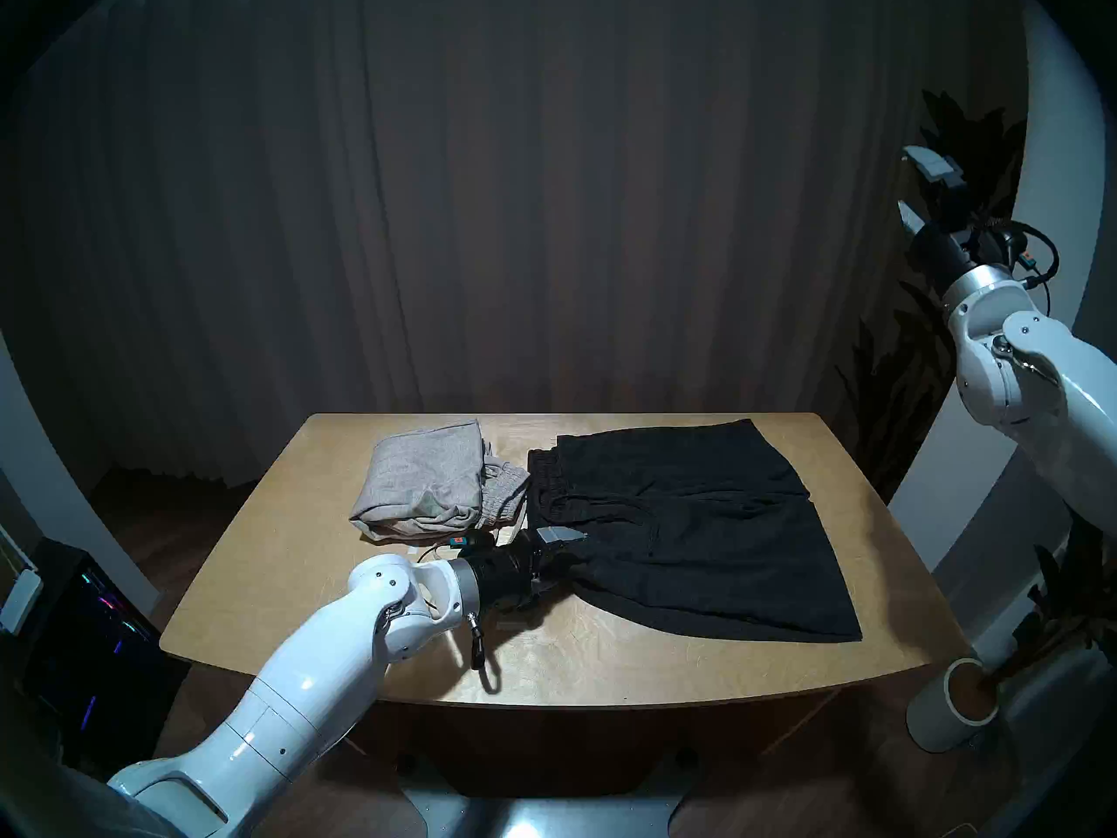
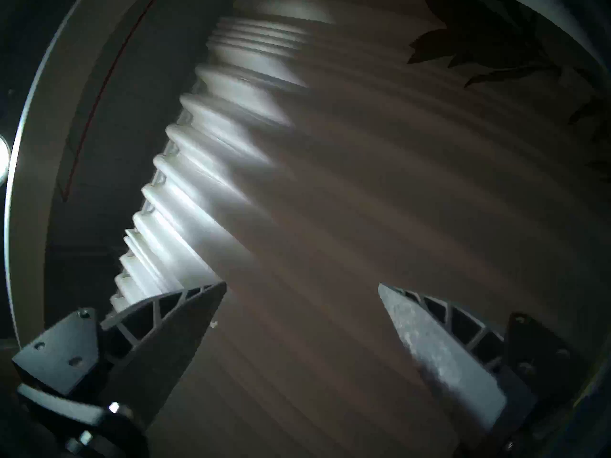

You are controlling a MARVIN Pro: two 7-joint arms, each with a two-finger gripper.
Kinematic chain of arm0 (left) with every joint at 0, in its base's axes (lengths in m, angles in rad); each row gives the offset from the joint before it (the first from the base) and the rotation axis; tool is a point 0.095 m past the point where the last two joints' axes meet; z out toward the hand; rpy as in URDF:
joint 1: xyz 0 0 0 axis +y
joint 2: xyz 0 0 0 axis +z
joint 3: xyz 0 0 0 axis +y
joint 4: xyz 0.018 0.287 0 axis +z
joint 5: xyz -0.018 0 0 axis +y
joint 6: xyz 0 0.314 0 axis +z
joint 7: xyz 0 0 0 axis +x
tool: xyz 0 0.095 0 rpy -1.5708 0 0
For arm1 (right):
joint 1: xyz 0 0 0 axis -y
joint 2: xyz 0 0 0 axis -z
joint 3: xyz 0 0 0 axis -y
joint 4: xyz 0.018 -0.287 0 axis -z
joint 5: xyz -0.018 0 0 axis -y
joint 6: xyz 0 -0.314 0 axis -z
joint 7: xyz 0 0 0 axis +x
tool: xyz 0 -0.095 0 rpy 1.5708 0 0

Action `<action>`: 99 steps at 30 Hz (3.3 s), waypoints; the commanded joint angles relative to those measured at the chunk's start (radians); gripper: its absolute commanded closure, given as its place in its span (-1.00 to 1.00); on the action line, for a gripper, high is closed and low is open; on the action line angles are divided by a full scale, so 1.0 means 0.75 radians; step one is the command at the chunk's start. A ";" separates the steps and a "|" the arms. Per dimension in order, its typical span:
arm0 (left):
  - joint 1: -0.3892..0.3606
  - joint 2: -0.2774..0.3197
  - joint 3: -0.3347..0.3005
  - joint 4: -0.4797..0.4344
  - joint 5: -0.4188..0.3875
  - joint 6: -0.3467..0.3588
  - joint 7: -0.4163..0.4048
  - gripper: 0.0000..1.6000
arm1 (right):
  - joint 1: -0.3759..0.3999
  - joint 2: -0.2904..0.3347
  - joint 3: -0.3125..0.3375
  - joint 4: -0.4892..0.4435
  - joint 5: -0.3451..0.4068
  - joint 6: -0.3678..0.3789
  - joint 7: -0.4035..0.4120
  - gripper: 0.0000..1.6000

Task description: Fold pants twice and stack them

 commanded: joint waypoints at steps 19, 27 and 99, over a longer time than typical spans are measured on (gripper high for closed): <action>-0.036 0.003 0.050 0.061 0.020 0.000 0.010 -1.00 | -0.049 0.003 -0.005 0.077 -0.261 0.185 -0.175 -1.00; -0.042 0.003 0.059 0.059 0.021 0.000 0.012 -1.00 | -0.159 0.005 -0.128 0.066 -0.313 0.308 -0.220 -1.00; -0.067 -0.007 0.098 0.059 0.037 -0.010 0.012 -1.00 | -0.223 0.004 -0.207 0.215 -0.513 1.174 -0.407 -1.00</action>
